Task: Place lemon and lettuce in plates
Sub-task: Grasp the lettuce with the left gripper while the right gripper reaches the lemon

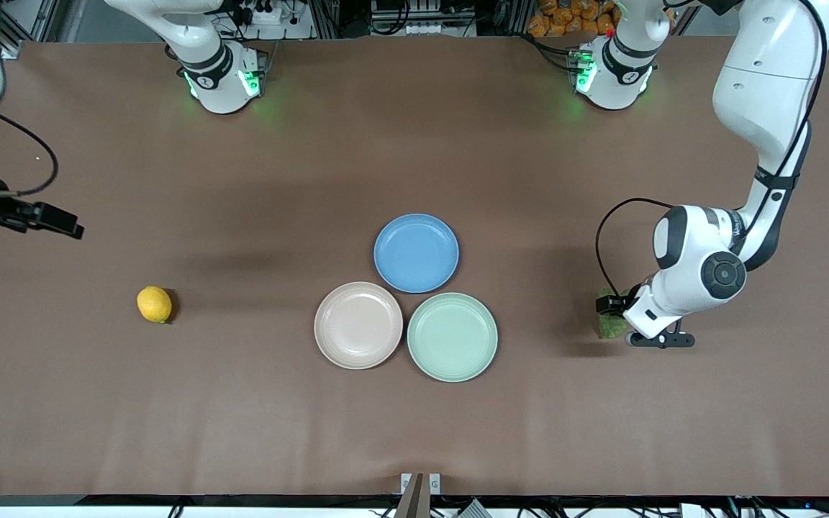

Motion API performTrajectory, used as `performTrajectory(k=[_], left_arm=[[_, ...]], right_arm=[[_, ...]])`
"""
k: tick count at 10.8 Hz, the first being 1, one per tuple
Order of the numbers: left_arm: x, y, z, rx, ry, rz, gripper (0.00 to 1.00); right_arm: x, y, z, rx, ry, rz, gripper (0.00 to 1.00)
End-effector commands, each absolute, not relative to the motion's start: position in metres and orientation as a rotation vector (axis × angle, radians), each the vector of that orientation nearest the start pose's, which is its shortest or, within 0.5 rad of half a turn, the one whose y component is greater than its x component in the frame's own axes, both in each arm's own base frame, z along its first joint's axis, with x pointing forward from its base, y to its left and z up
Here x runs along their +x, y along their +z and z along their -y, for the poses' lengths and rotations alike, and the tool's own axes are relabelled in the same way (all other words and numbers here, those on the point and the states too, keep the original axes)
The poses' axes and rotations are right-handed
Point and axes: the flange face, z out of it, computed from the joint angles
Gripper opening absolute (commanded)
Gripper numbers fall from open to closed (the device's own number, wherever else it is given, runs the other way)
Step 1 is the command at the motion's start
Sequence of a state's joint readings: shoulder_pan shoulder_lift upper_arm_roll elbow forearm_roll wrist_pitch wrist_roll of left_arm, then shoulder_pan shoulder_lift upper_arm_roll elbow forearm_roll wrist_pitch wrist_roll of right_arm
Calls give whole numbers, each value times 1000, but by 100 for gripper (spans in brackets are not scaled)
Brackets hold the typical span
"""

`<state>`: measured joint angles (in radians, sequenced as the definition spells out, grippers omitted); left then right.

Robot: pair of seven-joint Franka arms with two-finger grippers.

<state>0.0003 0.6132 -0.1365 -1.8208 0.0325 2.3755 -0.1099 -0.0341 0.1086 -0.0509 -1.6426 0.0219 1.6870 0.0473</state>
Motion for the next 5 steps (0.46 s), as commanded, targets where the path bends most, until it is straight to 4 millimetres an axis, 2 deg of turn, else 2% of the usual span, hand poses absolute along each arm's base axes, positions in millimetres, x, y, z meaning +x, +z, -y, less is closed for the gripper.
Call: performTrajectory(k=[1, 3, 4, 5], left_arm=[[639, 192, 84, -3179, 73, -100, 87], [637, 185, 88, -3177, 90, -109, 82], [636, 184, 89, -3177, 88, -112, 73], [637, 184, 89, -3178, 85, -111, 70]], right_arm=[[592, 499, 43, -3116, 88, -193, 100], [597, 487, 49, -3118, 90, -155, 100], [602, 474, 49, -3119, 102, -153, 100], [609, 460, 50, -3121, 97, -152, 100]])
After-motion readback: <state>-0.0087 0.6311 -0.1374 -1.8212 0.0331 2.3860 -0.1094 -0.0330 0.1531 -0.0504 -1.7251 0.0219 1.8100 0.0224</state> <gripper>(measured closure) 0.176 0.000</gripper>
